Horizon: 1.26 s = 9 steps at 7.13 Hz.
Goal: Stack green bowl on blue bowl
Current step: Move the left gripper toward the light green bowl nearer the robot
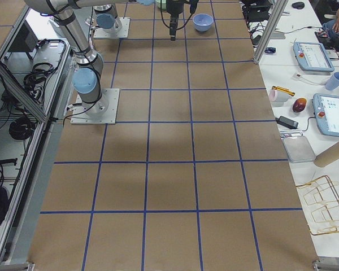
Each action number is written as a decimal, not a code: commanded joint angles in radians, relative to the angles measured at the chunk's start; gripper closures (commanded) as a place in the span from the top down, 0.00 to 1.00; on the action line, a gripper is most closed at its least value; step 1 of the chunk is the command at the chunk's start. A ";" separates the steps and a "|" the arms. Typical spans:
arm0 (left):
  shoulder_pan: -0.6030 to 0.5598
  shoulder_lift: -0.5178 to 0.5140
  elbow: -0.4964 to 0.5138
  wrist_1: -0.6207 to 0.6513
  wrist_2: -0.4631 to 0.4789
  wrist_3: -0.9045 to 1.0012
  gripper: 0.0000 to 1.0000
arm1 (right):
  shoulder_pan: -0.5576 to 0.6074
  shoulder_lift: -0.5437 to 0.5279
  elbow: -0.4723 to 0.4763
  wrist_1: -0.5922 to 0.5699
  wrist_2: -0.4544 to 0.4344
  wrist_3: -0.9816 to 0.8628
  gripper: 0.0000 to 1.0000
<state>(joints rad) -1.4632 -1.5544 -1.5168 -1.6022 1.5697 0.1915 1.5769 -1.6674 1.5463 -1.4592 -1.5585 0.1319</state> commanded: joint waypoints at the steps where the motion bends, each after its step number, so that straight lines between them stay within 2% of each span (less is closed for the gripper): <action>1: 0.122 -0.006 -0.034 0.002 -0.008 0.092 1.00 | 0.000 0.000 0.002 -0.001 0.000 0.000 1.00; 4: 0.276 -0.006 -0.088 0.005 -0.002 0.141 1.00 | 0.000 0.000 0.002 0.000 0.000 0.000 1.00; 6: 0.415 -0.007 -0.161 0.025 -0.007 0.247 1.00 | 0.000 0.000 0.002 0.000 0.000 0.000 1.00; 9: 0.633 -0.039 -0.268 0.204 -0.010 0.514 1.00 | 0.000 0.000 0.000 -0.001 0.000 0.000 1.00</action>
<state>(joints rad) -0.9239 -1.5733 -1.7361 -1.4806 1.5620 0.6197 1.5769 -1.6674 1.5469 -1.4602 -1.5585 0.1319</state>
